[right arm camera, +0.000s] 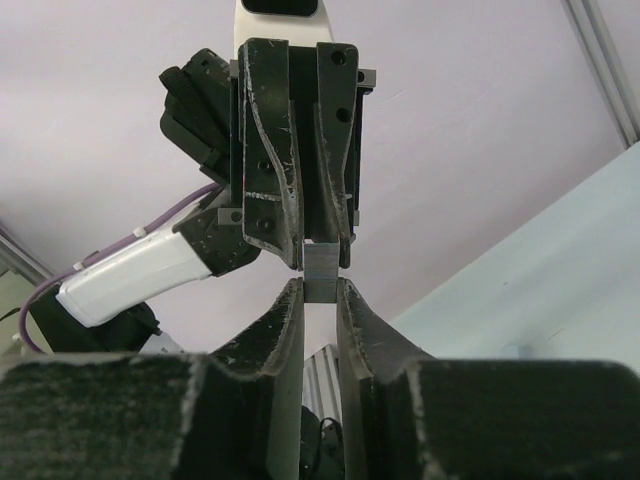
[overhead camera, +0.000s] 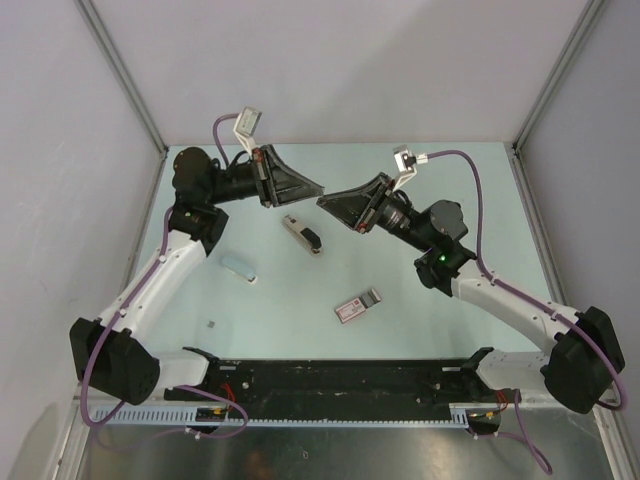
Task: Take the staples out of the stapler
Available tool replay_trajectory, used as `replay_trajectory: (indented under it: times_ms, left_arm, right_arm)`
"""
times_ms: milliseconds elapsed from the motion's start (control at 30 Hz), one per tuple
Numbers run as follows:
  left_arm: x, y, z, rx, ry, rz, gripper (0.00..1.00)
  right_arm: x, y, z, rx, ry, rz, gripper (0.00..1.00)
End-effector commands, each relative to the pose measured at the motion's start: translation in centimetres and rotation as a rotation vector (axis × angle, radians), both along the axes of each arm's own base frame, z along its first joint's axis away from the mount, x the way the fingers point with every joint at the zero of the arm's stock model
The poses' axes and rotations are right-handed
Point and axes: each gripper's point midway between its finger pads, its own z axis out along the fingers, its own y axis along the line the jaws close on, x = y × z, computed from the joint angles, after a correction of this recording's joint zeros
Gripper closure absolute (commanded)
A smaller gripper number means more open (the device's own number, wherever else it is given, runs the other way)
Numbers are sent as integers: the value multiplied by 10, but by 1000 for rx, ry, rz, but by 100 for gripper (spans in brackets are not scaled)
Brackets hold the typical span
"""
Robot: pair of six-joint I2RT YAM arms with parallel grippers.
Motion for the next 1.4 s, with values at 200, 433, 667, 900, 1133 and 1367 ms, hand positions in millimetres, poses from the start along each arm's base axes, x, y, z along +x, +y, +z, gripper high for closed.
replay_trajectory:
  times_ms: [200, 433, 667, 900, 1133, 1367]
  left_arm:
    - [-10, 6, 9, -17, -69, 11, 83]
    - [-8, 11, 8, -8, -86, 28, 61]
    - [14, 23, -8, 83, -86, 123, 46]
    - [45, 40, -75, 336, 2, 247, 41]
    - [60, 60, -143, 564, -32, 314, 41]
    - [57, 67, -189, 697, -50, 279, 42]
  right_arm:
    - [-7, -2, 27, 48, -67, 7, 100]
    - [0, -3, 5, -48, -22, -27, 100]
    - [9, -15, -43, -243, 73, -71, 100]
    - [22, -52, -147, -605, 305, -173, 100]
    - [-3, -88, -261, -1048, 537, -254, 100]
    - [-17, -114, -320, -1322, 631, -326, 100]
